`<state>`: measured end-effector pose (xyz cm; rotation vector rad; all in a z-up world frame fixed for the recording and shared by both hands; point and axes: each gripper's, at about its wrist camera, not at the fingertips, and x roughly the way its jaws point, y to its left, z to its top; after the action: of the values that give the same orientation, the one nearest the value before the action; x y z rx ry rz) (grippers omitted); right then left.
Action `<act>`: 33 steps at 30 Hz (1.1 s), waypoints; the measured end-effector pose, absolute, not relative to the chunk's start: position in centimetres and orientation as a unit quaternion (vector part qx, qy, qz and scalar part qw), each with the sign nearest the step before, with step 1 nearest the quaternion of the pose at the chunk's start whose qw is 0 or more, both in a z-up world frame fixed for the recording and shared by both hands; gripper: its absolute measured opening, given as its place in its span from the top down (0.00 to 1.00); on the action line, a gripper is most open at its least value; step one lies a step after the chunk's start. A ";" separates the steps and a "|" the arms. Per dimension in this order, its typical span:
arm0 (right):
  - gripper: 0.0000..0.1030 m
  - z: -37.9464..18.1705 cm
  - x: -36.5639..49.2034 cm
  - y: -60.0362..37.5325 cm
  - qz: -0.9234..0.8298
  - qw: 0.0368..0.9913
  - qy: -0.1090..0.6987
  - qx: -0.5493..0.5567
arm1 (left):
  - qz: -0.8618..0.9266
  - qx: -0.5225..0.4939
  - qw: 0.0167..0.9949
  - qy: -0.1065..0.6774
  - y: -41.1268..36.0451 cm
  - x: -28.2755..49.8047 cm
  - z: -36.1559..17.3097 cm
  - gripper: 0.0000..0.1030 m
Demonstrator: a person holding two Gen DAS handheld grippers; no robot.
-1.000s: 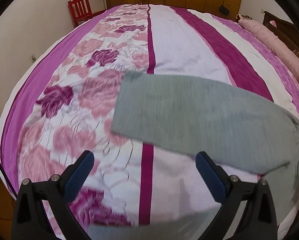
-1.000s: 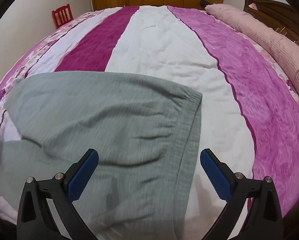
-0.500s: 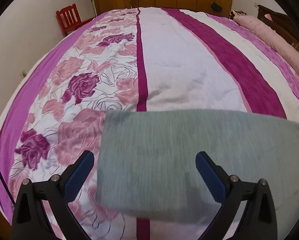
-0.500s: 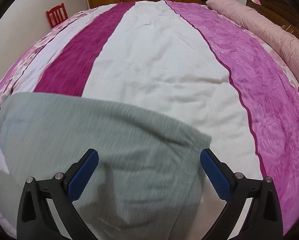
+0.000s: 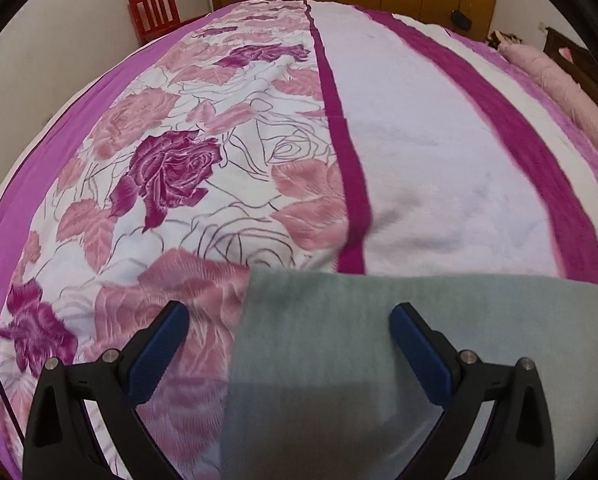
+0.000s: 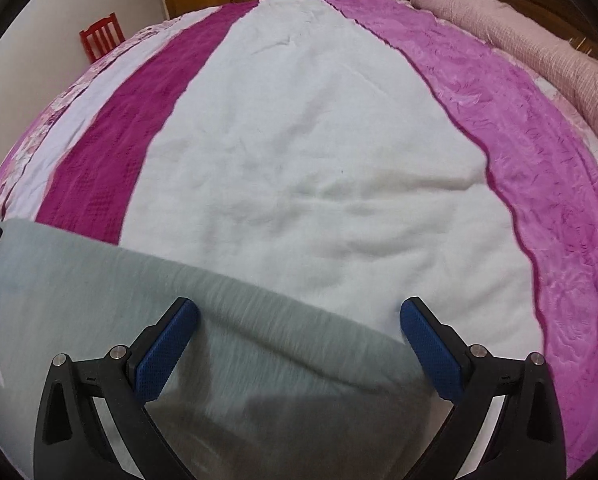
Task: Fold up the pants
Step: 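Move both grippers along the sweatpants toward the leg cuffs, then close the left gripper on the leg edge while the right gripper grasps the cuff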
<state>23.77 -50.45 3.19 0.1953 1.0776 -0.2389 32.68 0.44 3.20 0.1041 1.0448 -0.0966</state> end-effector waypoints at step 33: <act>0.00 1.1 23.5 -50.3 -0.123 0.873 0.467 0.071 | -0.038 0.070 0.884 0.461 -0.1 31.6 2.3 0.03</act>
<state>23.50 -50.29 1.15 0.1478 0.9753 -0.2564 31.61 -0.15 2.32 0.1461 0.9585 -0.0790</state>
